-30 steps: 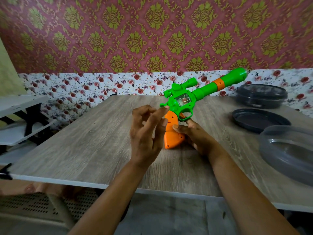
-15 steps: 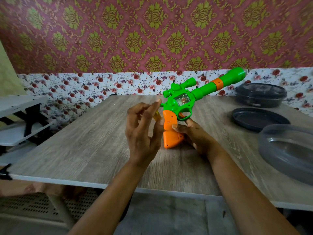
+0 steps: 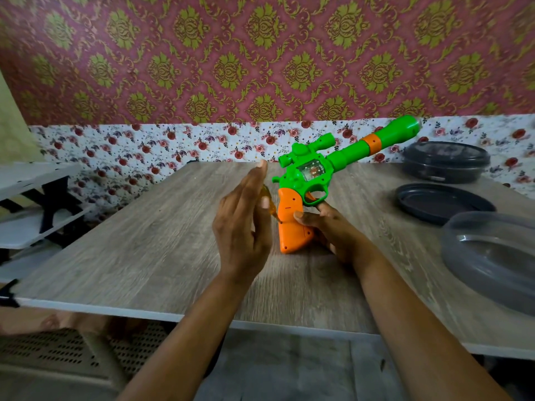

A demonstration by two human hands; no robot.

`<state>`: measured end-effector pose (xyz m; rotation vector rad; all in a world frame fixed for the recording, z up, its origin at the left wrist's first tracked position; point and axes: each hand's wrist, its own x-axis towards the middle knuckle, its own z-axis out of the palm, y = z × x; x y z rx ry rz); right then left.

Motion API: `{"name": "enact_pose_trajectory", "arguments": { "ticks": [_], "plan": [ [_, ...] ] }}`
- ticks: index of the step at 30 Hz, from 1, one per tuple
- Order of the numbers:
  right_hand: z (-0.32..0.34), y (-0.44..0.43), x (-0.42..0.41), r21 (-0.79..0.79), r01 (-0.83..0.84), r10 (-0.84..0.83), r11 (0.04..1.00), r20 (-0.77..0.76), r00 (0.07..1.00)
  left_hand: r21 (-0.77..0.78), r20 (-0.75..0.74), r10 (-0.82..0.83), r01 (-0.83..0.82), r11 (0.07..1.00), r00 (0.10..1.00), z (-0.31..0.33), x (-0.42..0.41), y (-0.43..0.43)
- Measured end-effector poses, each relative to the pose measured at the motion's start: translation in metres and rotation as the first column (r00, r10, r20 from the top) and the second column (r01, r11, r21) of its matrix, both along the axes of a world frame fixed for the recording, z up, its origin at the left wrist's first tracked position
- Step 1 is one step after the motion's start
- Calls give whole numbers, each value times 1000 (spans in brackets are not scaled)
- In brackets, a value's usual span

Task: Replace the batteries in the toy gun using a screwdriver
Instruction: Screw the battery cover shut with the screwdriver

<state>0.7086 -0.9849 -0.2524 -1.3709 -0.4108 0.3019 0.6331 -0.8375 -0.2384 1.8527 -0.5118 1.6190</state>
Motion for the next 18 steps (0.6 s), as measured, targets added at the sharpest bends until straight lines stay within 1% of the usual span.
{"name": "enact_pose_trajectory", "arguments": {
  "ticks": [2,8,13,16,18],
  "plan": [
    [0,0,0,-5,5,-5,1000,-1,1000,0,17,11,-11,1000,1000,0,0,2],
    [1,0,-1,-16,11,-11,1000,-1,1000,-87,27,135,-132,987,990,0,1,6],
    [1,2,0,-24,23,-23,999,-15,1000,-113,-11,139,-139,984,990,1,0,5],
    [2,1,0,-27,20,-21,999,-18,1000,-91,-46,151,-155,984,987,0,2,4],
    [2,0,0,-33,25,-25,999,-24,999,-80,-57,124,-128,988,991,-1,2,3]
  ]
}}
